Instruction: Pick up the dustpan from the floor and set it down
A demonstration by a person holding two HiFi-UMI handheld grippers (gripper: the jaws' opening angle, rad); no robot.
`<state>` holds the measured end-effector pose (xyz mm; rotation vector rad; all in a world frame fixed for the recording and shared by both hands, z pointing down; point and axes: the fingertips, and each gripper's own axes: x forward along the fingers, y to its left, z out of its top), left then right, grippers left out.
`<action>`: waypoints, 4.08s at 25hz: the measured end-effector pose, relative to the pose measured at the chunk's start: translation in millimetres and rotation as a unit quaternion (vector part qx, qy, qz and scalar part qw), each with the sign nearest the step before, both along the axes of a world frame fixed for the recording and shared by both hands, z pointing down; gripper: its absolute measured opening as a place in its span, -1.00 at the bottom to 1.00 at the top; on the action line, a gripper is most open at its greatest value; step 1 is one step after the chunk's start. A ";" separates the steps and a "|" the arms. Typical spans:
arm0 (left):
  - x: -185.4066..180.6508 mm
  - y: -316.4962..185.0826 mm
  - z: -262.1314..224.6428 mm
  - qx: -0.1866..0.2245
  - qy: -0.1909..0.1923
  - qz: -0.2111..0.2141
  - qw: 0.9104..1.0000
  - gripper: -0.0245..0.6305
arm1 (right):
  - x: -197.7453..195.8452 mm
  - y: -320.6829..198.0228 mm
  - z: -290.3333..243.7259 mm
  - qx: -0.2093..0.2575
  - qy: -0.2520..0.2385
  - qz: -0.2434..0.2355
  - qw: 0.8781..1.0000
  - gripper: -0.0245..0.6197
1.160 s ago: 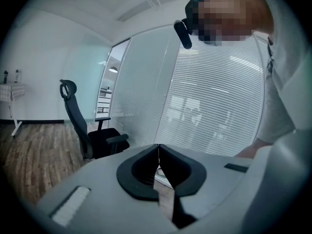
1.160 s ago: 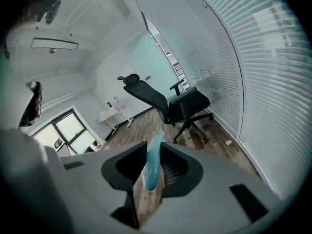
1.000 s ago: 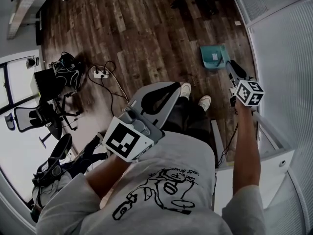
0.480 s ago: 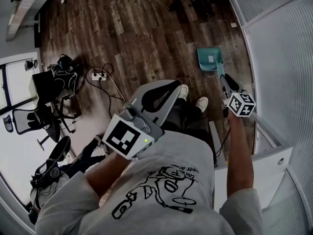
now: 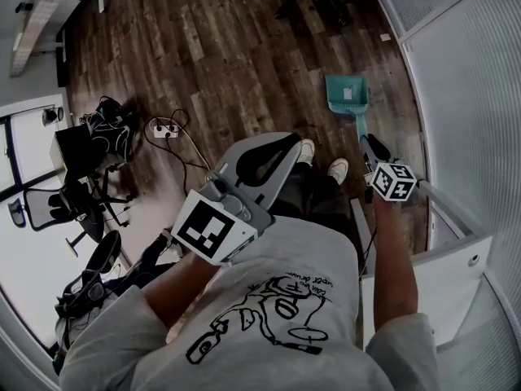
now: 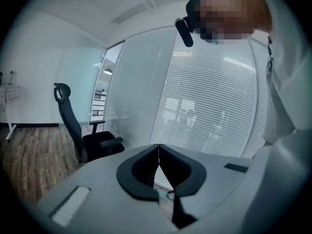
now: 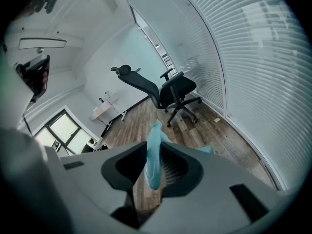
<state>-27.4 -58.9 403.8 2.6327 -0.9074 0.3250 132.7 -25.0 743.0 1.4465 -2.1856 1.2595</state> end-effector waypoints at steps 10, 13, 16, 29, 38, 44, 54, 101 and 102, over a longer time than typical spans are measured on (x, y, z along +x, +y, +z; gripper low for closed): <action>0.8 4.5 -0.1 0.001 0.001 0.003 1.000 -0.92 | -7.0 27.0 20.3 -0.028 0.009 -0.004 1.000 -0.67; -2.0 6.8 3.5 -0.003 -0.001 0.002 1.000 -0.92 | -10.9 35.3 25.8 -0.038 0.009 -0.003 0.999 -0.67; -4.5 8.6 7.4 -0.008 -0.004 0.002 1.000 -0.92 | -16.5 42.6 28.6 -0.047 0.005 -0.003 0.999 -0.67; -2.2 4.6 -3.6 0.002 0.003 0.006 1.000 -0.92 | -15.6 46.5 27.4 -0.076 0.014 -0.004 0.997 -0.67; 5.0 2.5 -24.0 0.028 0.018 0.009 0.999 -0.92 | 2.0 39.1 -9.7 -0.046 0.030 0.003 0.998 -0.67; 8.3 -2.5 -42.5 0.041 0.025 0.007 0.999 -0.92 | 11.1 18.3 -87.8 0.019 0.052 0.001 0.998 -0.67; 20.8 -10.8 -72.5 0.069 0.039 0.009 0.997 -0.92 | 33.2 -15.6 -246.3 0.132 0.105 0.026 0.985 -0.72; 56.8 9.2 -151.7 0.125 0.084 0.051 0.987 -0.92 | 1.7 8.7 -497.3 0.333 0.182 -0.001 0.925 -0.85; 56.9 9.9 -152.0 0.125 0.084 0.051 0.987 -0.92 | 2.1 10.0 -496.8 0.331 0.181 0.000 0.926 -0.85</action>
